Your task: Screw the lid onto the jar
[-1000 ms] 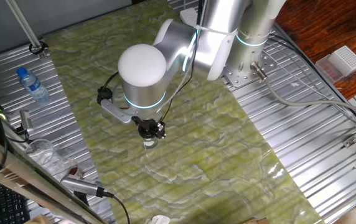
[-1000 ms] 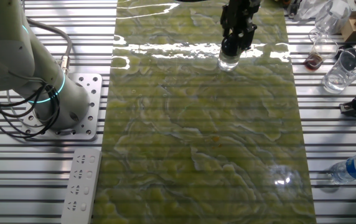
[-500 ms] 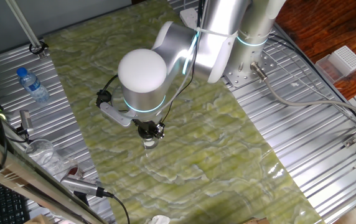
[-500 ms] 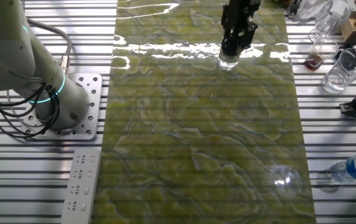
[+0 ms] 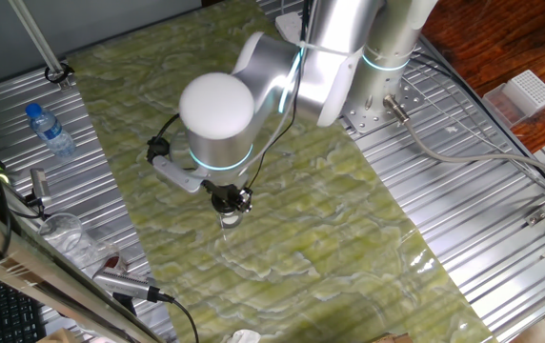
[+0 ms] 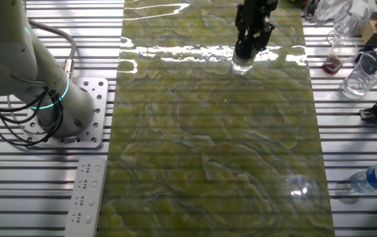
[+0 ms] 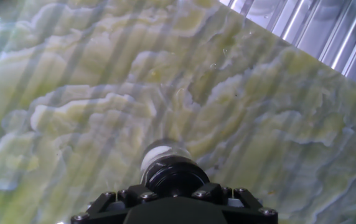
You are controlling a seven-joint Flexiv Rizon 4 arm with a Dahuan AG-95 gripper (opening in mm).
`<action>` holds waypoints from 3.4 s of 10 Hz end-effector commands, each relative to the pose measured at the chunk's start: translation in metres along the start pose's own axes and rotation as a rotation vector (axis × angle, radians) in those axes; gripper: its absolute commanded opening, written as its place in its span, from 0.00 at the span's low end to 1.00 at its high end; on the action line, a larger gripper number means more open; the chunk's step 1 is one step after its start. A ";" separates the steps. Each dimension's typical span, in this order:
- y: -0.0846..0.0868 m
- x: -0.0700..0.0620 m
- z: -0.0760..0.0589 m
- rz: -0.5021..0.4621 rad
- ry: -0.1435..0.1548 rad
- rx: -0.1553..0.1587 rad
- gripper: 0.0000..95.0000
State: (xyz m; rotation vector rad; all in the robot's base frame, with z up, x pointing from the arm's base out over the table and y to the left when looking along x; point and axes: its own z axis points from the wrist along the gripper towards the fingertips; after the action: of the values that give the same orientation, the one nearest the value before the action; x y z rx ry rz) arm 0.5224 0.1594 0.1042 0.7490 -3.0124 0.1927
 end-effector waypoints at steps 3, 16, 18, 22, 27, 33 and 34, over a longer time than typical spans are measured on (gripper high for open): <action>0.000 0.000 0.000 -0.021 0.001 -0.003 0.80; 0.000 0.000 0.003 -0.001 -0.028 -0.059 0.80; 0.000 0.000 0.003 0.005 -0.028 -0.062 0.80; 0.000 0.000 0.003 0.016 -0.021 -0.065 0.80; 0.000 0.000 0.003 0.018 0.002 -0.068 0.60; 0.000 -0.001 0.002 0.053 0.052 -0.053 0.60; -0.001 -0.001 0.002 0.060 0.061 -0.041 0.60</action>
State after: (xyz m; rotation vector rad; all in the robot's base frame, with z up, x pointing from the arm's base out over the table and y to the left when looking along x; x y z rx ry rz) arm 0.5244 0.1607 0.1022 0.6368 -2.9722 0.1499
